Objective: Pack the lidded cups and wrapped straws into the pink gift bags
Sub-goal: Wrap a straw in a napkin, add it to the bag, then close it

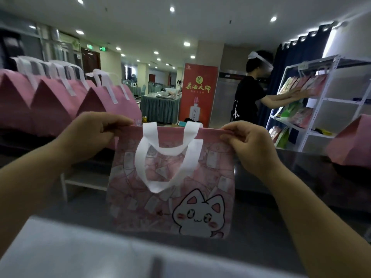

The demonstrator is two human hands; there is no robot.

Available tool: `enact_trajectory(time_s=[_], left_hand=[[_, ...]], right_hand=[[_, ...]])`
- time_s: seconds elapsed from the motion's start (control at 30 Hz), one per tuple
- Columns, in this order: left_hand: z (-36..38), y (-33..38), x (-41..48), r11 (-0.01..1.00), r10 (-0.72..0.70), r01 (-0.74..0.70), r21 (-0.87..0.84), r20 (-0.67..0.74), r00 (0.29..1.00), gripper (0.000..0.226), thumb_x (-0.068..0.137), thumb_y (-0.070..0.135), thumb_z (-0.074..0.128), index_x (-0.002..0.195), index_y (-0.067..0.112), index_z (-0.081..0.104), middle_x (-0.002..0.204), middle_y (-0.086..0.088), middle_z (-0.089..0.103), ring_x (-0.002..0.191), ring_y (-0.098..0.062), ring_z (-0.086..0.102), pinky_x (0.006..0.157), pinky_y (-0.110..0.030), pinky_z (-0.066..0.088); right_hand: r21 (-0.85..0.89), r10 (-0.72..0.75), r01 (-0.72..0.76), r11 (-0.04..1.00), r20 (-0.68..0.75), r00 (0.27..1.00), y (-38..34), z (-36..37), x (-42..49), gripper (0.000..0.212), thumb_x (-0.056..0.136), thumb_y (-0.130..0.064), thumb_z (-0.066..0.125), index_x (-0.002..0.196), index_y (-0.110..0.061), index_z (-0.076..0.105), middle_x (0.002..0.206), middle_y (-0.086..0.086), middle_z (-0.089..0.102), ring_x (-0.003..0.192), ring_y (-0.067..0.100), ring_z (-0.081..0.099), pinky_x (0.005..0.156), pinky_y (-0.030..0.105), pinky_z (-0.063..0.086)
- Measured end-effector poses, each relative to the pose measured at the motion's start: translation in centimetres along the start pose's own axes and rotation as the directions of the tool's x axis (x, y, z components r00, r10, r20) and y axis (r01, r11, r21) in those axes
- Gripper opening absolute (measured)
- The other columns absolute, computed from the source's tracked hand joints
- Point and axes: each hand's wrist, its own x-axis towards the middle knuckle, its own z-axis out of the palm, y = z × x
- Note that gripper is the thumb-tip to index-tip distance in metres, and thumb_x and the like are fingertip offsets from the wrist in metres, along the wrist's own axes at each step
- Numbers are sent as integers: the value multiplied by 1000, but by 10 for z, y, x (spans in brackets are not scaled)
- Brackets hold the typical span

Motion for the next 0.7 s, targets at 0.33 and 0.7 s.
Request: enact_trajectory(time_s=[0.33, 0.7], left_hand=[[-8, -50, 77, 980, 200, -194, 53, -174, 964, 22, 76, 9, 70, 98, 8, 67, 92, -6, 69, 73, -2, 59, 65, -9, 39], [62, -69, 57, 920, 87, -16, -392, 163, 983, 39, 71, 58, 62, 100, 33, 62, 92, 20, 61, 84, 7, 59, 65, -14, 48]], right_hand=[[-267, -206, 109, 957, -369, 906, -40, 37, 83, 19, 84, -5, 67, 103, -6, 69, 90, -8, 62, 74, -9, 55, 71, 1, 43], [-341, -106, -45, 939, -412, 905, -36, 137, 91, 18, 88, -14, 63, 102, -5, 68, 89, 8, 71, 80, 20, 65, 70, 22, 46]])
